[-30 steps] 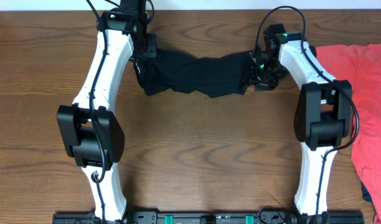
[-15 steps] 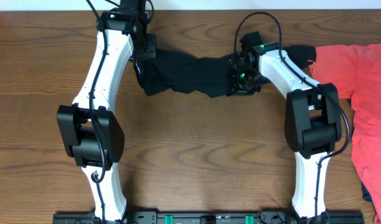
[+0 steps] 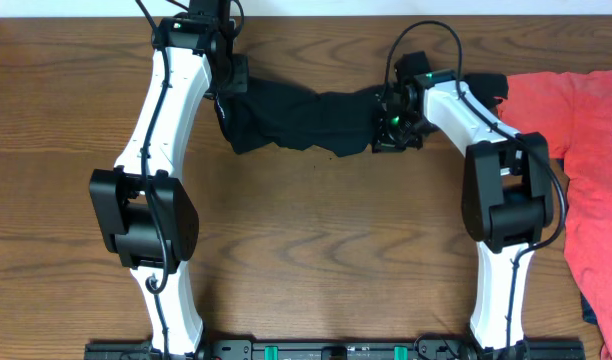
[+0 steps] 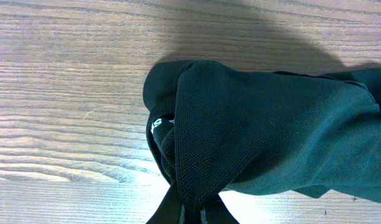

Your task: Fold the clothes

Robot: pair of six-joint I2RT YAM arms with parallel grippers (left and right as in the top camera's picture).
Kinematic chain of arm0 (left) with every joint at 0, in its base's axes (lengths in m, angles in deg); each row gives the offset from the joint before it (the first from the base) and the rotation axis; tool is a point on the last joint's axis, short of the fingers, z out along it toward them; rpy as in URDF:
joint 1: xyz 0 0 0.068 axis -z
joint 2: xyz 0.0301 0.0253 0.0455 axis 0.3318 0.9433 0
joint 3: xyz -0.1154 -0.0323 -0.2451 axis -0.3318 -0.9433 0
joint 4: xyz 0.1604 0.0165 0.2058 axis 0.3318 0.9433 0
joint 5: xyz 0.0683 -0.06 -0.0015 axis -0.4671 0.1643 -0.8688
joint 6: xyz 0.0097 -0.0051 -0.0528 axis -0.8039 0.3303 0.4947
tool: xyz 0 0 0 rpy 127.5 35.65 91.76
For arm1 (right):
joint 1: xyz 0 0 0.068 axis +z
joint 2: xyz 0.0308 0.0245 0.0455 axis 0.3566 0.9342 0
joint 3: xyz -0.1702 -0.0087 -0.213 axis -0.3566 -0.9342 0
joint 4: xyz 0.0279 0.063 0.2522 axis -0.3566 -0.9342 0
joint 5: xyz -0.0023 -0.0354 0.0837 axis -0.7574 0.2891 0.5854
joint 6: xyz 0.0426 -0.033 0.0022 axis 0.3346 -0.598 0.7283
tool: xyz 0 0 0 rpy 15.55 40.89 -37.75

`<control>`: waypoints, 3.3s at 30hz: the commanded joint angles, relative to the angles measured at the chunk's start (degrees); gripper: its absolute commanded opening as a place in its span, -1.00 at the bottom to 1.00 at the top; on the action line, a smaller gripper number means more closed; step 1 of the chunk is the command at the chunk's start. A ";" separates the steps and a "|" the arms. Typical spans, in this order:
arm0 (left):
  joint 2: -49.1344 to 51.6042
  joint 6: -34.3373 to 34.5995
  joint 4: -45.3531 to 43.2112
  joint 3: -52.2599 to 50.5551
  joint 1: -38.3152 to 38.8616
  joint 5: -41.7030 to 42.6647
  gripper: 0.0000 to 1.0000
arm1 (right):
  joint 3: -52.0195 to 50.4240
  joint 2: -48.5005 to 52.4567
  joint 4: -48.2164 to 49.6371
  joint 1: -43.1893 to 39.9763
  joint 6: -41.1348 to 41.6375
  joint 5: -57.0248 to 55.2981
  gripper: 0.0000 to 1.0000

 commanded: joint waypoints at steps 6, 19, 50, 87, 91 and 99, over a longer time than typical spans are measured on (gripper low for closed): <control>-0.70 -0.35 0.13 0.31 -0.35 -0.11 -0.88 | 7.89 4.72 -2.49 -0.83 0.42 -10.27 0.62; -0.70 -0.35 0.13 0.31 -0.35 -0.11 -0.88 | 8.41 4.74 -0.52 0.81 -0.04 -10.14 -0.23; -3.82 0.52 1.01 0.31 -0.26 -0.09 -0.88 | 29.44 -22.14 -18.64 -9.33 -4.63 -19.37 -0.98; -48.30 -1.68 7.41 0.33 -0.17 -0.50 -0.88 | 59.34 -26.40 -30.21 -16.26 -4.09 -22.01 -0.98; -51.93 -1.64 8.15 0.33 -0.17 -0.04 -0.88 | 59.39 -28.65 -30.18 -16.26 -3.82 -23.78 -0.98; -51.78 -0.11 8.81 0.31 -0.17 0.20 -0.88 | 59.21 -28.83 -32.37 -16.63 -1.64 -24.04 -0.98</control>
